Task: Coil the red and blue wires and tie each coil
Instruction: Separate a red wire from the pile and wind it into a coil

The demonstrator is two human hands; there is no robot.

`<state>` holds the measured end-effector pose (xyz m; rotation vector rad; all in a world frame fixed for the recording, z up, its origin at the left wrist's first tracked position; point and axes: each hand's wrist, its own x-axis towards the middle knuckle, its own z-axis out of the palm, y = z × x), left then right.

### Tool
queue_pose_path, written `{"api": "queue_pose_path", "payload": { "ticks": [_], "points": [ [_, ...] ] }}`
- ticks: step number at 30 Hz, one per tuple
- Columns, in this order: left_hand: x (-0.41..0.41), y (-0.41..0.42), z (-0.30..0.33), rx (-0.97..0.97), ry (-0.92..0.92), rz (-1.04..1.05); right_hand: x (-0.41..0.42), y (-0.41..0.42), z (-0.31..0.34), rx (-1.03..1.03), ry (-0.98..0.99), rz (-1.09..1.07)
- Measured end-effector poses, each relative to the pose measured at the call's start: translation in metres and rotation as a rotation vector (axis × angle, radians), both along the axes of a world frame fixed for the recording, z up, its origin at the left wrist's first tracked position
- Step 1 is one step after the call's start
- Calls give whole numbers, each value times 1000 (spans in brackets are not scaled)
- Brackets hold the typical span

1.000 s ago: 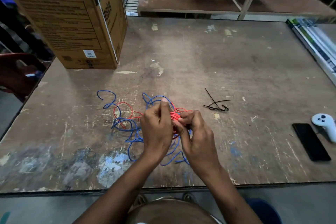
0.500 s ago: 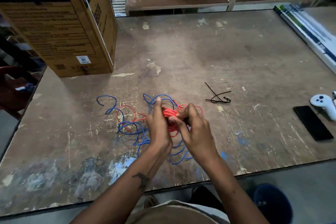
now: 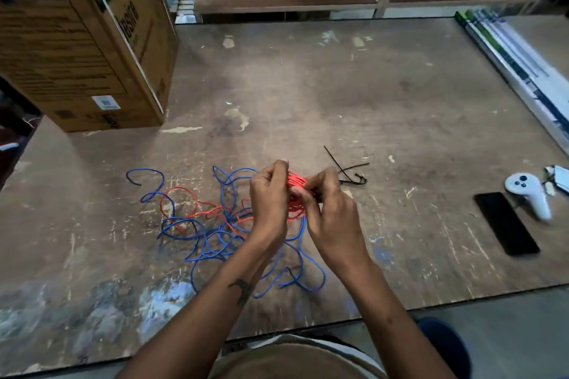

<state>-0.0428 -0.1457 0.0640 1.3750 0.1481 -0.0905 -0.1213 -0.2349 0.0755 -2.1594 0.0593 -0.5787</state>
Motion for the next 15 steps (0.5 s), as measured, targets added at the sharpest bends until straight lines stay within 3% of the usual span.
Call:
{"api": "queue_pose_path", "payload": {
  "ticks": [6,8,12,15],
  "points": [
    [8,-49,-5,-6,-32,-14,12,-38,6,-621,180,-45],
    [11,-63,-4,7,5,20,18,-53,9,-626,250,3],
    [12,-84,-5,-44,109,39,31,-80,3,-626,205,17],
    [9,-89,-19,149,33,81,38,-96,-8,-704,175,33]
  ]
}}
